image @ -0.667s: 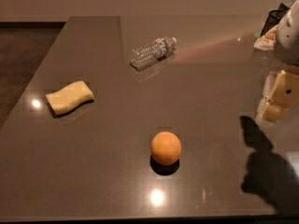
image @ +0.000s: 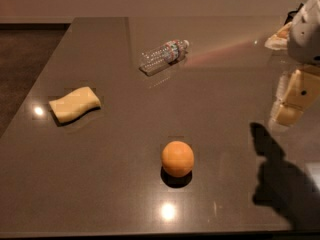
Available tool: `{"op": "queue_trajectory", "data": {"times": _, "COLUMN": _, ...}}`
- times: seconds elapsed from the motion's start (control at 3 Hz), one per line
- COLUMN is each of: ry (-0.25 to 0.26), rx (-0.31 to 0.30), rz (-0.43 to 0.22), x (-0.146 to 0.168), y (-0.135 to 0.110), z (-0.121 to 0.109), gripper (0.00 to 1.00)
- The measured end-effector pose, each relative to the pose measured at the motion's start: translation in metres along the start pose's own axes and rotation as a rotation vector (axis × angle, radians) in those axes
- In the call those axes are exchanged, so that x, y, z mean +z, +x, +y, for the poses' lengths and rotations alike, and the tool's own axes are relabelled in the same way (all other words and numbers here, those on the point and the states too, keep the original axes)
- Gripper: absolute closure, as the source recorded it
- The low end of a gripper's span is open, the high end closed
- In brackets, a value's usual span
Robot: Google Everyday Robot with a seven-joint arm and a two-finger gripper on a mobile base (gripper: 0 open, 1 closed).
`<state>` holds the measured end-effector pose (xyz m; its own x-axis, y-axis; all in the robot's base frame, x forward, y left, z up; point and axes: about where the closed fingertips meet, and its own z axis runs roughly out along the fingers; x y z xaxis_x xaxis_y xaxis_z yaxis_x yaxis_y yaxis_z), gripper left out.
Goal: Move sponge near orange
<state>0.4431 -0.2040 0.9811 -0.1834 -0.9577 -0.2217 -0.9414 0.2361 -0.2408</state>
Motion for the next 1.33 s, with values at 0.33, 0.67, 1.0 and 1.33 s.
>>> {"op": "queue_trajectory", "data": {"times": 0.33, "ry": -0.026, "rx": -0.089, "rz": -0.058, "x": 0.008, "y": -0.041, "z": -0.003, "gripper": 0.00}}
{"op": "queue_trajectory", "data": {"times": 0.67, "ry": -0.059, "rx": -0.197, "rz": -0.116, "x": 0.025, "y": -0.091, "z": -0.005, "gripper": 0.00}}
{"op": "queue_trajectory", "data": {"times": 1.0, "ry": -0.090, "rx": -0.293, "rz": -0.155, "x": 0.048, "y": -0.138, "z": -0.005, "gripper": 0.00}}
{"op": "queue_trajectory", "data": {"times": 1.33, "ry": -0.118, "rx": -0.368, "rz": -0.178, "x": 0.072, "y": -0.182, "z": -0.007, "gripper": 0.00}}
